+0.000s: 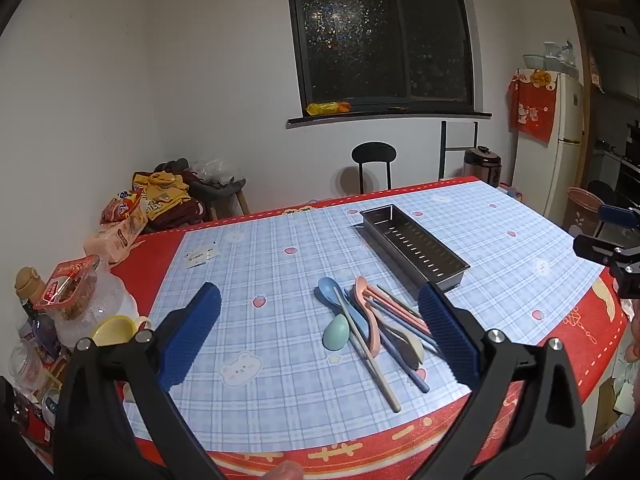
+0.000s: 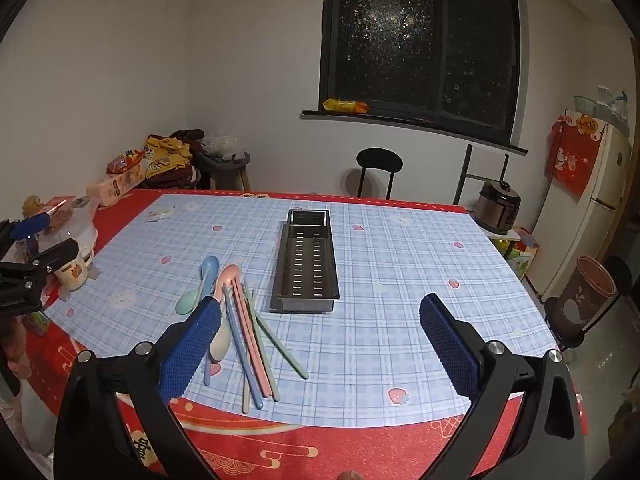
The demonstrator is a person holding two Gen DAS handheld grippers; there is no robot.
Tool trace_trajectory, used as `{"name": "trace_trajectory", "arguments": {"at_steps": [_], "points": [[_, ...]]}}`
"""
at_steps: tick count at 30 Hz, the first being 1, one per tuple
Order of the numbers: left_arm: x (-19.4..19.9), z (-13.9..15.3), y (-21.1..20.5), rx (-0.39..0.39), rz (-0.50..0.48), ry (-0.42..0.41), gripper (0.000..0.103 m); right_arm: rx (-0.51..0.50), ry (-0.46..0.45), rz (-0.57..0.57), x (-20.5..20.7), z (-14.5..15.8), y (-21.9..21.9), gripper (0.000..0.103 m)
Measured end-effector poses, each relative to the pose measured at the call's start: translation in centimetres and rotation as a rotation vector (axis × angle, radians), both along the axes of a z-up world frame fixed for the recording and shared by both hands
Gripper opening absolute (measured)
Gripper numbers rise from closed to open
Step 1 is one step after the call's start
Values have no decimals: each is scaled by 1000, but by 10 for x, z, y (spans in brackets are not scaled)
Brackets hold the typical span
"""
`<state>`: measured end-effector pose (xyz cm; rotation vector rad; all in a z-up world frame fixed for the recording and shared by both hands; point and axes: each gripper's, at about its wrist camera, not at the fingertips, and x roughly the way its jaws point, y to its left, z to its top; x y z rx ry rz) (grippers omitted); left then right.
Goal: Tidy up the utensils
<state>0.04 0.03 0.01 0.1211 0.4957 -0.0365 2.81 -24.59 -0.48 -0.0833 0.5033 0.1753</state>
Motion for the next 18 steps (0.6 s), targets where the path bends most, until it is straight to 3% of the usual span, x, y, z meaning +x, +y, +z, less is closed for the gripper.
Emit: {"name": "trace_trajectory", "arguments": {"at_steps": [18], "points": [[-6,5,2,12,13,-3,98,4,17,-1,2,-2,0,97]]}}
